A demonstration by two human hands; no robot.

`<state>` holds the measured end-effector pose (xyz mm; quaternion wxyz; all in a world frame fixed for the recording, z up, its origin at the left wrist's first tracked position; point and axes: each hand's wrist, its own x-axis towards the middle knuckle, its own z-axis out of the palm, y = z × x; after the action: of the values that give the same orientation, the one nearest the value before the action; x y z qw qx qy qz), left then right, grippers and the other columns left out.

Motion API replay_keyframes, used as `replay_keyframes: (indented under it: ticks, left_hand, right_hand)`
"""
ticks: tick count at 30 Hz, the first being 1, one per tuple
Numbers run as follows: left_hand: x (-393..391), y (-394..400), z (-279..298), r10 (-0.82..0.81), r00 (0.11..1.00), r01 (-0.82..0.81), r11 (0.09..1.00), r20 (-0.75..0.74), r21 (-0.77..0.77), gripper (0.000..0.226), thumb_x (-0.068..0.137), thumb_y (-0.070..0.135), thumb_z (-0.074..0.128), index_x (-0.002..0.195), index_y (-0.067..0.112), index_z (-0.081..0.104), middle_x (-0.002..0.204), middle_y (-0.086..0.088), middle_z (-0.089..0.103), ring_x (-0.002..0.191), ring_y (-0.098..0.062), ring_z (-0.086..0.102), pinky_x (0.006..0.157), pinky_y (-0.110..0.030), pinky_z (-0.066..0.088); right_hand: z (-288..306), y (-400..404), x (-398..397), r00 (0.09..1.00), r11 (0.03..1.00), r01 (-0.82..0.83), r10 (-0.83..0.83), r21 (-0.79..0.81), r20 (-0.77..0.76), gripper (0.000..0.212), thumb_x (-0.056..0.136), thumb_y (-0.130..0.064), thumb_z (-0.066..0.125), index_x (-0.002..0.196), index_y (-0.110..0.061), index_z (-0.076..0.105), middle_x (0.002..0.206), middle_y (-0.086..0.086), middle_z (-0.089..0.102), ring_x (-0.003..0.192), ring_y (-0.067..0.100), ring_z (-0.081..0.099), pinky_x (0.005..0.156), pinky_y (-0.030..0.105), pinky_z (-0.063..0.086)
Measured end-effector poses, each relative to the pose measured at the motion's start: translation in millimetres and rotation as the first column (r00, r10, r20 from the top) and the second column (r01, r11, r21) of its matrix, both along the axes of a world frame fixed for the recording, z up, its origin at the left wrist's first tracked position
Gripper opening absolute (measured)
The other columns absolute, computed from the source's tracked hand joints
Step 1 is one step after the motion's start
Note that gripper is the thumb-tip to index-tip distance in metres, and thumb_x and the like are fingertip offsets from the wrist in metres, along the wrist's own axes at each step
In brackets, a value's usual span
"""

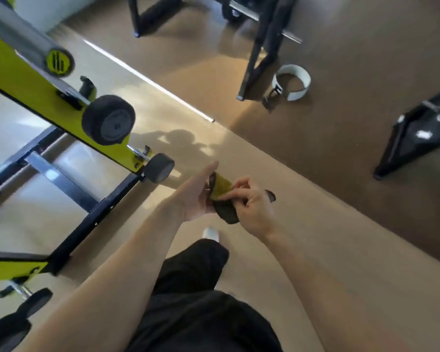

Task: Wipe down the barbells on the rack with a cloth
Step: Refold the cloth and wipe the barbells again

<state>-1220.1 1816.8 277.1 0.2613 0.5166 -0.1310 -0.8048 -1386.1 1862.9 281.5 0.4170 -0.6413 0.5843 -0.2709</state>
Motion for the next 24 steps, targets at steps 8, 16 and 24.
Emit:
replay_keyframes:
  ticks: [8,16,24]
  left_hand:
    - [10,-207,-28,0.143,0.792,0.03,0.962,0.593,-0.272,0.042,0.09,0.027,0.067,0.126,0.01,0.053,0.117,-0.011,0.064,0.106,-0.025,0.062,0.091,-0.038,0.055]
    - [56,-370,20,0.181,0.652,0.299,0.831,0.736,-0.469,0.022,0.1,0.027,0.053,0.115,0.018,0.066,0.11,-0.001,0.066,0.104,-0.022,0.06,0.091,-0.037,0.053]
    - [132,-500,29,0.498,0.538,-0.071,0.831,0.68,-0.552,0.025,0.102,0.029,0.051,0.119,0.016,0.065,0.11,-0.003,0.067,0.105,-0.023,0.063,0.089,-0.04,0.057]
  right_hand:
    - [-2,-239,-6,0.942,0.909,-0.321,0.336,0.267,-0.009,0.028,0.089,-0.013,0.063,0.113,-0.024,0.072,0.106,-0.011,0.068,0.094,-0.001,0.063,0.08,0.008,0.047]
    - [-5,-465,32,0.829,0.822,-0.464,0.535,0.33,-0.165,0.041,0.085,-0.032,0.073,0.121,-0.023,0.054,0.12,-0.009,0.053,0.11,0.008,0.054,0.088,0.018,0.045]
    - [-11,-678,146,0.441,0.398,-0.862,0.894,0.315,0.077,0.028,0.077,-0.027,0.085,0.101,-0.026,0.072,0.091,-0.005,0.072,0.087,0.004,0.065,0.077,0.021,0.055]
